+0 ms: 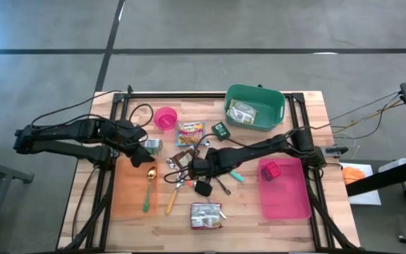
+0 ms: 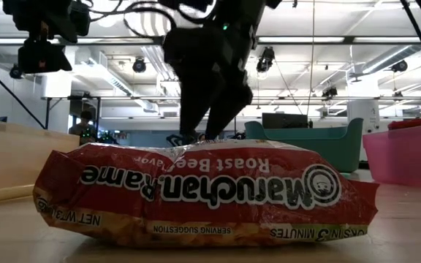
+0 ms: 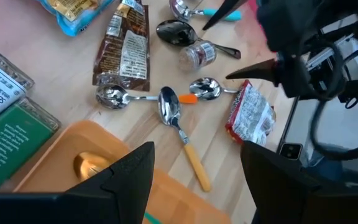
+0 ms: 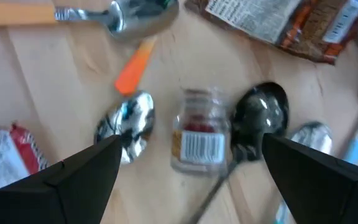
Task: Pick & Place Food Item
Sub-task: Put the brown seasoning bottle into the pink bin
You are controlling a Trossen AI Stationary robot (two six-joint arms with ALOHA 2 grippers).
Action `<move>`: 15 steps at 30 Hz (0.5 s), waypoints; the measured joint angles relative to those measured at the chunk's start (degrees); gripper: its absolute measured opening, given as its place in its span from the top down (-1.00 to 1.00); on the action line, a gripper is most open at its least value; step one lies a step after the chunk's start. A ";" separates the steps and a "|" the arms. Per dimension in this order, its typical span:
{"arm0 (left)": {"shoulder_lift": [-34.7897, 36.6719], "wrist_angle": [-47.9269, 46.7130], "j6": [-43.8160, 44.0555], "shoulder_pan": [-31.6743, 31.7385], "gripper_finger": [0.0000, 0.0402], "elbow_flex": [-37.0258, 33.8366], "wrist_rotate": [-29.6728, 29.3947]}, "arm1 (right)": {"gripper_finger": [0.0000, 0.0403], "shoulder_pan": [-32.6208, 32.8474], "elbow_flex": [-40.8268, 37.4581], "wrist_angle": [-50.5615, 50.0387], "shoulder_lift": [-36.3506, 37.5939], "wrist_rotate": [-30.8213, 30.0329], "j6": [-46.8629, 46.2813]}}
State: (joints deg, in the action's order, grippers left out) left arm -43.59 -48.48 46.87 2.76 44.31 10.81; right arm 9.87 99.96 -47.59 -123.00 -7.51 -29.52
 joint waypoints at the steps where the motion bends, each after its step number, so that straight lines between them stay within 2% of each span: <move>1: 0.00 -0.02 0.00 0.00 -0.20 0.00 0.08 | -0.91 0.00 -0.04 -0.41 -0.11 -0.02 0.13; 15: 0.00 -0.85 -0.63 -0.02 -0.20 -0.02 0.83 | -0.91 0.00 -0.02 -0.20 -2.86 -0.61 2.57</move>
State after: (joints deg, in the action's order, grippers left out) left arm -43.59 -49.32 46.24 2.74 44.29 11.64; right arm 9.87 99.94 -47.79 -125.86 -8.11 -26.94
